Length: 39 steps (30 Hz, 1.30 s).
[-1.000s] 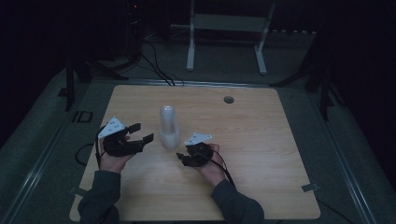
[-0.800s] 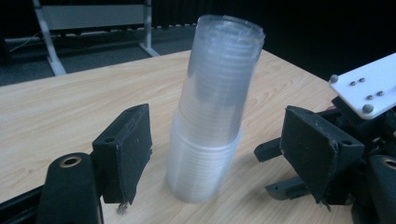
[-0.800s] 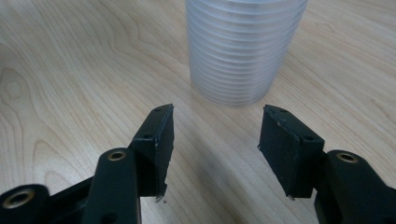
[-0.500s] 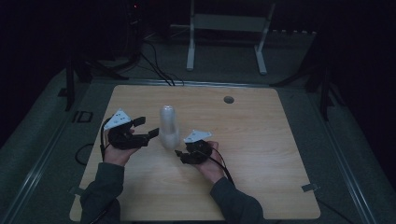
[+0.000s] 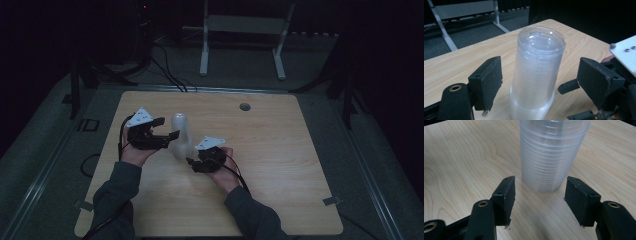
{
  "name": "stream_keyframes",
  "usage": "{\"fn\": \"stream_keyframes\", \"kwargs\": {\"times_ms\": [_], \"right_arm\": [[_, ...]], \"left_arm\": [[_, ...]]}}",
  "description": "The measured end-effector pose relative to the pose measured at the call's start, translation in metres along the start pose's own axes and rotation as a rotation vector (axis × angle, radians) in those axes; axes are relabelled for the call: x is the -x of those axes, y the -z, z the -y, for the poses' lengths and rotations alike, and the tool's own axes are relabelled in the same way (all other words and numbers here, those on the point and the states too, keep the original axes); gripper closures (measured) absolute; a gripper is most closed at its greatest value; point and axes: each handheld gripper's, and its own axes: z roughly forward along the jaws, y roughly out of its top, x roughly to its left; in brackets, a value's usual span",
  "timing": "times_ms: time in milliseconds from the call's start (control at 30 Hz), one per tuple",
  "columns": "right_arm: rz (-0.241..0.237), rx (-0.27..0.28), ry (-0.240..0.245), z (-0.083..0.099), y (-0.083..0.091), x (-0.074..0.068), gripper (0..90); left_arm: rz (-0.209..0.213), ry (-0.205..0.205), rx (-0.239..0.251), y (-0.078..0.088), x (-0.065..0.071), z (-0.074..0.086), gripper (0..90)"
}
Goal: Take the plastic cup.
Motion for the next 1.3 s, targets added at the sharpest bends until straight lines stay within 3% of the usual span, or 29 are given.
{"fn": "stream_keyframes", "kwargs": {"times_ms": [167, 633, 1000, 1300], "right_arm": [[0.002, 0.000, 0.000, 0.000, -0.001, 0.001, 39.9], [0.006, 0.007, -0.007, -0.002, -0.005, 0.007, 36.4], [0.014, 0.026, -0.014, -0.010, -0.010, 0.009, 29.9], [-0.001, 0.054, -0.028, -0.014, -0.014, 0.012, 25.5]], "left_arm": [[-0.004, -0.018, -0.002, -0.012, 0.000, -0.006, 20.9], [0.011, -0.013, -0.009, -0.034, -0.002, -0.011, 25.5], [0.014, -0.008, -0.008, -0.032, -0.002, -0.013, 37.7], [0.020, -0.002, 0.000, -0.031, -0.003, -0.016, 37.8]]}}
